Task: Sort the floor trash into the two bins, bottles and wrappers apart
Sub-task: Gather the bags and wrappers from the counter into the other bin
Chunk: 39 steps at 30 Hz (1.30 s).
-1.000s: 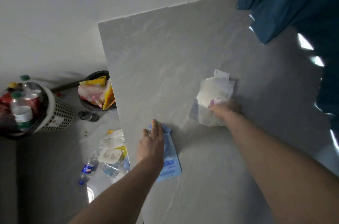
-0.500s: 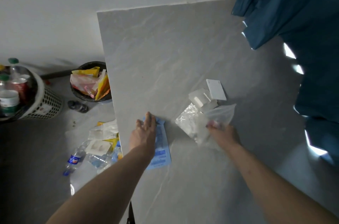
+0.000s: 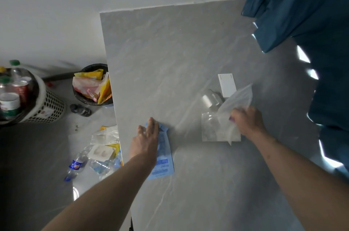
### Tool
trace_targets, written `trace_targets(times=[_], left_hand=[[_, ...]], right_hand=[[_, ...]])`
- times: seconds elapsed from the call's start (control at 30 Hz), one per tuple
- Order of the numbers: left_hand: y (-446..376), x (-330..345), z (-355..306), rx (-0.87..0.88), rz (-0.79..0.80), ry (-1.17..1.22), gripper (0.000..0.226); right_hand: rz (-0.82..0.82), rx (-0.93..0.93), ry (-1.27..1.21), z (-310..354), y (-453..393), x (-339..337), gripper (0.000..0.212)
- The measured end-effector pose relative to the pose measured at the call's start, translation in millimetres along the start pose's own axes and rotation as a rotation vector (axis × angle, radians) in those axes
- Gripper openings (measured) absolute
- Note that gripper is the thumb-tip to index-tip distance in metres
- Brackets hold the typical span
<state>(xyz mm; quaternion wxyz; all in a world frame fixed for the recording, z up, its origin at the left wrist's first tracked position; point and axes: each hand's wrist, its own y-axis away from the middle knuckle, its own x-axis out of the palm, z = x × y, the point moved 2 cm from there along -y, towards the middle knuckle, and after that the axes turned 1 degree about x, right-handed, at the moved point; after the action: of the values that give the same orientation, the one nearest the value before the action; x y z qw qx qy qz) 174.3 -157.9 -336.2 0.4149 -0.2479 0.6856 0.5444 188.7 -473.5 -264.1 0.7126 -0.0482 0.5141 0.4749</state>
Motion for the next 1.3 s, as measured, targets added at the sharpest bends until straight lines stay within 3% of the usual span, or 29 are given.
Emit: trace_targets(times=[0.17,0.3,0.4,0.53,0.6,0.9,1.0,1.13,1.3], left_hand=[[-5,-6,-3,0.012,0.009,-0.039,0.125],[-17,-8,-9,0.012,0.008,-0.118,0.129],[-23,-9,-8,0.023,0.013,-0.168,0.134],[-25,-10,-9,0.024,0.045,-0.150,0.136],[-24,-10,-8,0.028,0.043,-0.138,0.135],[-27,-3,-9,0.016,0.031,-0.141,0.131],[-25,-8,-11,0.010,0.019,-0.123,0.132],[-23,-11,-10,0.009,0.034,-0.106,0.131],[-22,-14,-12,0.020,0.036,-0.147,0.130]], right_hand=[[-0.004,-0.064,-0.067,-2,2,-6,0.021],[-0.096,0.001,-0.211,6,-21,-11,0.029],[-0.063,0.093,-0.220,14,-54,-2,0.027],[0.027,0.094,0.016,24,-92,22,0.061],[0.063,0.102,0.085,27,-100,34,0.067],[-0.060,0.278,-0.051,21,-107,50,0.091],[-0.055,0.306,-0.222,10,-103,49,0.083],[0.007,0.240,-0.329,6,-90,37,0.046],[0.282,0.173,-0.239,4,-62,33,0.031]])
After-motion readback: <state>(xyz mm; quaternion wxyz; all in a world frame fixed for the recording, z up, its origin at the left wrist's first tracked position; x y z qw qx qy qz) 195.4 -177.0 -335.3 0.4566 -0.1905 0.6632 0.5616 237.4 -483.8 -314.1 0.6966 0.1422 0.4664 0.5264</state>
